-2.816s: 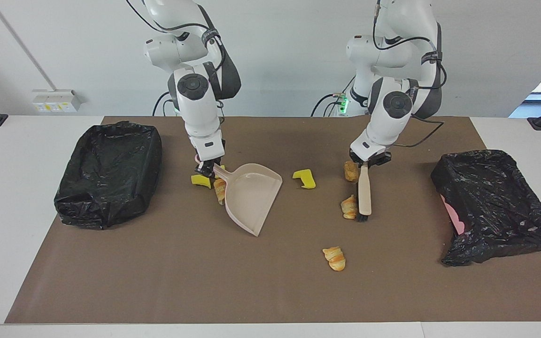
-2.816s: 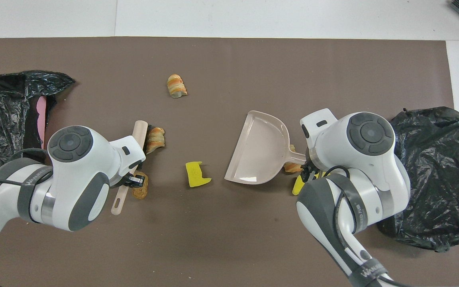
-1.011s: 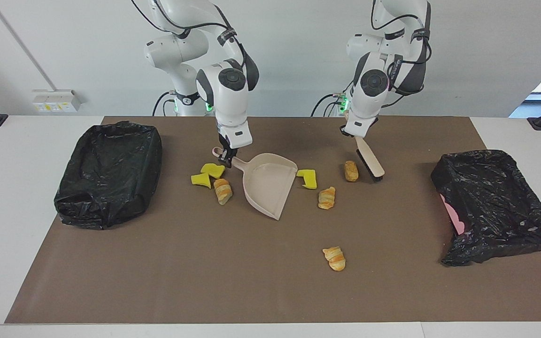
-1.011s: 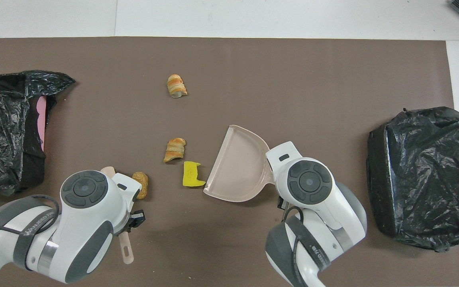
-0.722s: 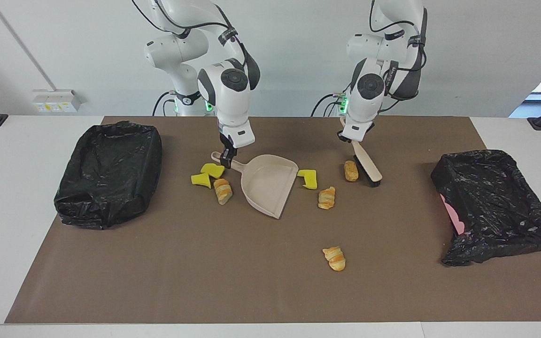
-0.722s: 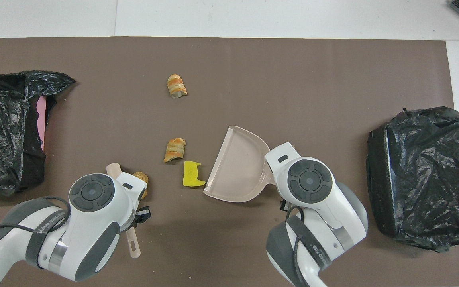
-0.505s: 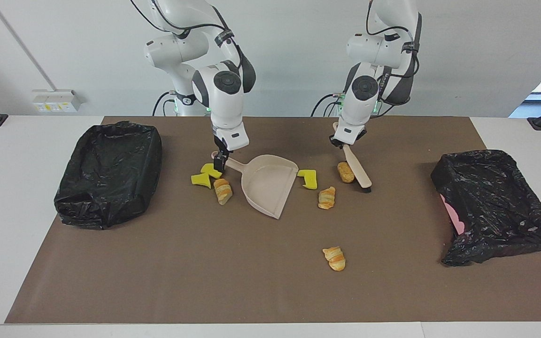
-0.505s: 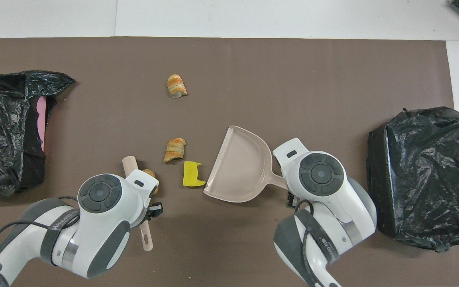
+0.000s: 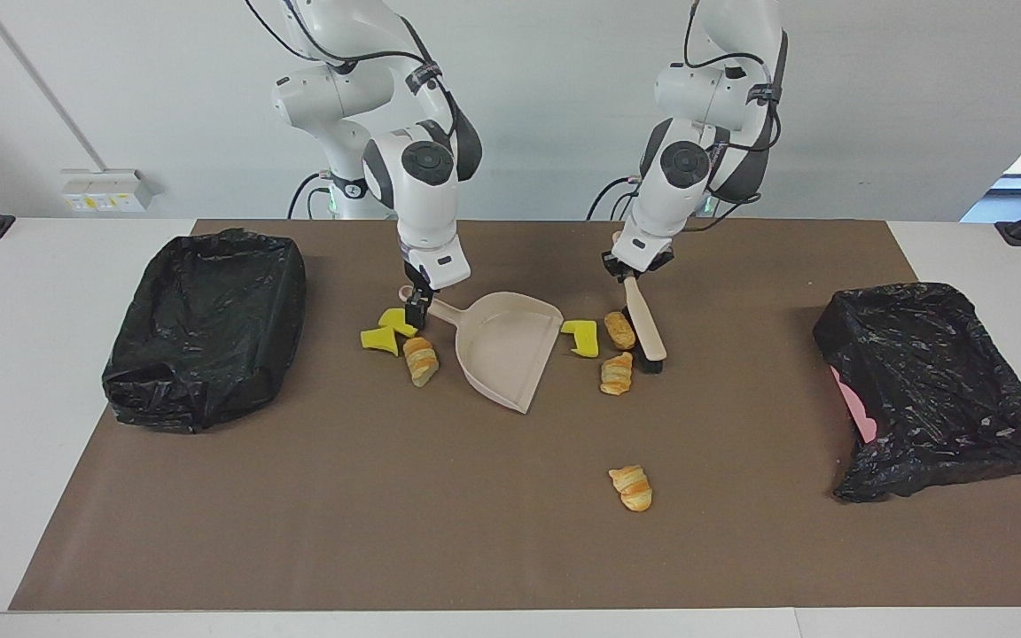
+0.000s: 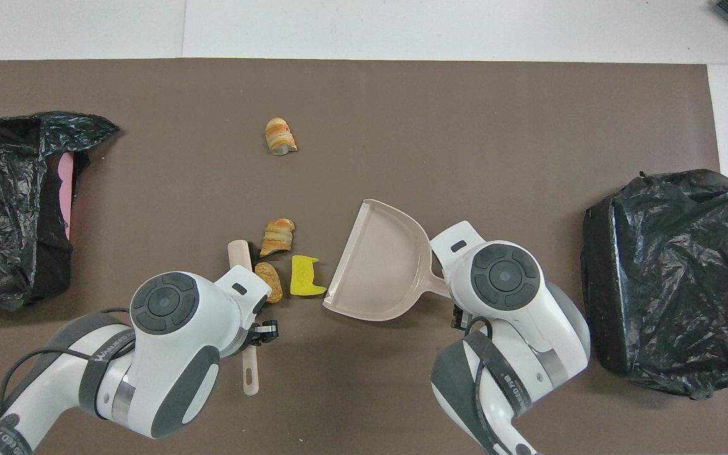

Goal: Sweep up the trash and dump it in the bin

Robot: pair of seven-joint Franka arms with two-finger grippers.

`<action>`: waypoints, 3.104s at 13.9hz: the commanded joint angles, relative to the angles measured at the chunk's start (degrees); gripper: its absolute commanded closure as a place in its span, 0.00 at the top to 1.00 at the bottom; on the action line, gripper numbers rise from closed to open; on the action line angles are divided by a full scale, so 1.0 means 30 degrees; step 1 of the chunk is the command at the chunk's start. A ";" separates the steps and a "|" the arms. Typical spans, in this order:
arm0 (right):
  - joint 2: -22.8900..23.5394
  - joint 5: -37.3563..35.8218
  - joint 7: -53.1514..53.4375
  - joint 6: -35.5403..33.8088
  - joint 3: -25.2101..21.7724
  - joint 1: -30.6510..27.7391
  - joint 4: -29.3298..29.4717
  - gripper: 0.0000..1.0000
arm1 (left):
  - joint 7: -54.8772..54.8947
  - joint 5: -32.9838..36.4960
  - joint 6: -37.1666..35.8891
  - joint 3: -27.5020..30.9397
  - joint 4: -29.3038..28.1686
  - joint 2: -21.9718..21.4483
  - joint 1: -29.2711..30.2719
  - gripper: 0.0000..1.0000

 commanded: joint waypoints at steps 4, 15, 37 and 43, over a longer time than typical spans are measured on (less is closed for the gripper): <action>-0.0071 0.0442 -0.0310 0.0456 0.0058 0.0143 -0.0182 0.00 | 0.1004 -0.0419 0.0059 0.0238 0.0402 0.0385 -0.0300 0.00; 0.0105 0.0412 -0.1686 0.0368 0.0058 0.0377 0.0141 0.00 | 0.1063 -0.0390 -0.0059 0.0238 0.0489 0.0385 -0.0591 0.00; 0.0017 0.0412 -0.1628 0.0310 0.0058 0.0349 -0.0035 0.00 | 0.5775 -0.2067 -0.1320 0.0179 0.7689 0.3779 -0.0011 0.00; 0.0076 0.0413 -0.1335 0.0280 0.0058 0.0378 -0.0064 0.00 | 0.6219 0.0833 -0.1699 0.0208 1.2844 0.7615 0.2804 0.00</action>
